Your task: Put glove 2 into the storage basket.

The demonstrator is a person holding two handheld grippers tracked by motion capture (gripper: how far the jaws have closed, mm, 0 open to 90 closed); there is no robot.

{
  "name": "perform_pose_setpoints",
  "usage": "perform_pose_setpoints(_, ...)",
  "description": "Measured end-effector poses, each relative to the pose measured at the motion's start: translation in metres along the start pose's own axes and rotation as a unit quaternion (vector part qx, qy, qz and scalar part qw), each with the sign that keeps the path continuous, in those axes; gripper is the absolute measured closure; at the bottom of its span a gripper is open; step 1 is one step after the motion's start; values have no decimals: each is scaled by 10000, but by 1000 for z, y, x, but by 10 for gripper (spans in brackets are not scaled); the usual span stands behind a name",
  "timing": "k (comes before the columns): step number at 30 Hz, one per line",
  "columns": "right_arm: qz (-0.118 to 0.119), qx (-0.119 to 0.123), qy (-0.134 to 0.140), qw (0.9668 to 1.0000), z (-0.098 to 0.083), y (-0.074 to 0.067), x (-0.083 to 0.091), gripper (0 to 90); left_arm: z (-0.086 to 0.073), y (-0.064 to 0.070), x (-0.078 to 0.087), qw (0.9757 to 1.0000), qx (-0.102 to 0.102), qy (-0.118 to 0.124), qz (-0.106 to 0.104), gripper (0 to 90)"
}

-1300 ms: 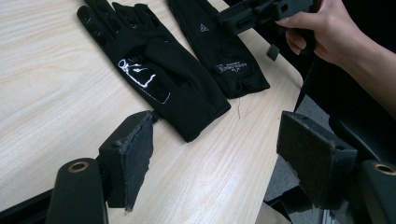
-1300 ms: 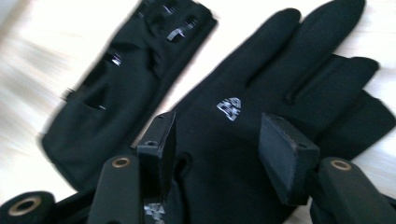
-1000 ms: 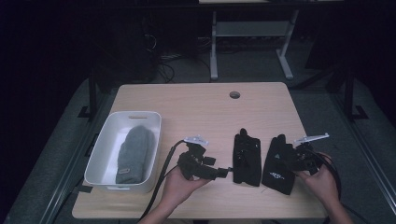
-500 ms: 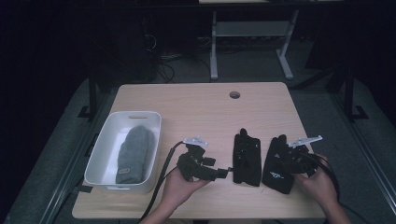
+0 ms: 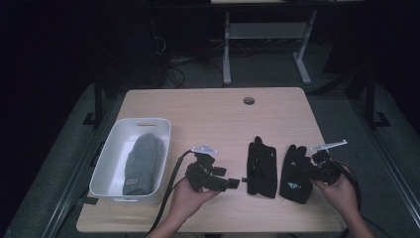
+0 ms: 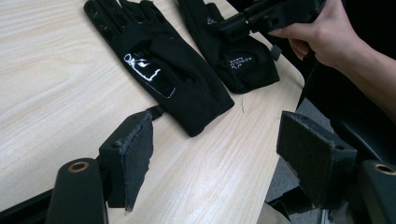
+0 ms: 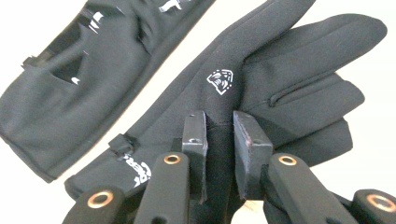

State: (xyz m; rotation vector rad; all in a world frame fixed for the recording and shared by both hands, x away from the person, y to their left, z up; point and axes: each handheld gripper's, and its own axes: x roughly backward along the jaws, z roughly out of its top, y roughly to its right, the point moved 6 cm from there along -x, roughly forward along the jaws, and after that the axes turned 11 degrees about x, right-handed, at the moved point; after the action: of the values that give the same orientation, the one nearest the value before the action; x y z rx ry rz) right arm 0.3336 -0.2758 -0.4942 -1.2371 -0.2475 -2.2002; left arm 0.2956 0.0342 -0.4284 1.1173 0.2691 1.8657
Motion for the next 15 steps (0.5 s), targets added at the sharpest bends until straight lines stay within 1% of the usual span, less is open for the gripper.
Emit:
perform_pose_setpoints(1,33,-17,39,10000,2,-1,3,759,0,0,0,10000,1,10,10,271)
perform_pose_setpoints(4,59,83,156,9998,10,-5,11,759,0,-1,1,10000,7,25,16,271)
perform_pose_setpoints(6,98,74,202,9997,16,-8,16,759,-1,-1,2,10000,0,11,12,271)
perform_pose_setpoints(8,176,74,247,9995,23,-12,18,758,-1,-1,2,10000,12,20,10,271)
perform_pose_setpoints(10,211,173,329,9991,30,-17,20,758,-1,-2,4,10000,4,25,14,271)
perform_pose_setpoints(13,297,198,379,9986,40,-25,21,758,-1,-3,5,10000,21,46,26,271)
perform_pose_setpoints(15,331,272,457,9980,47,-28,21,757,-1,-3,6,10000,26,48,25,271)
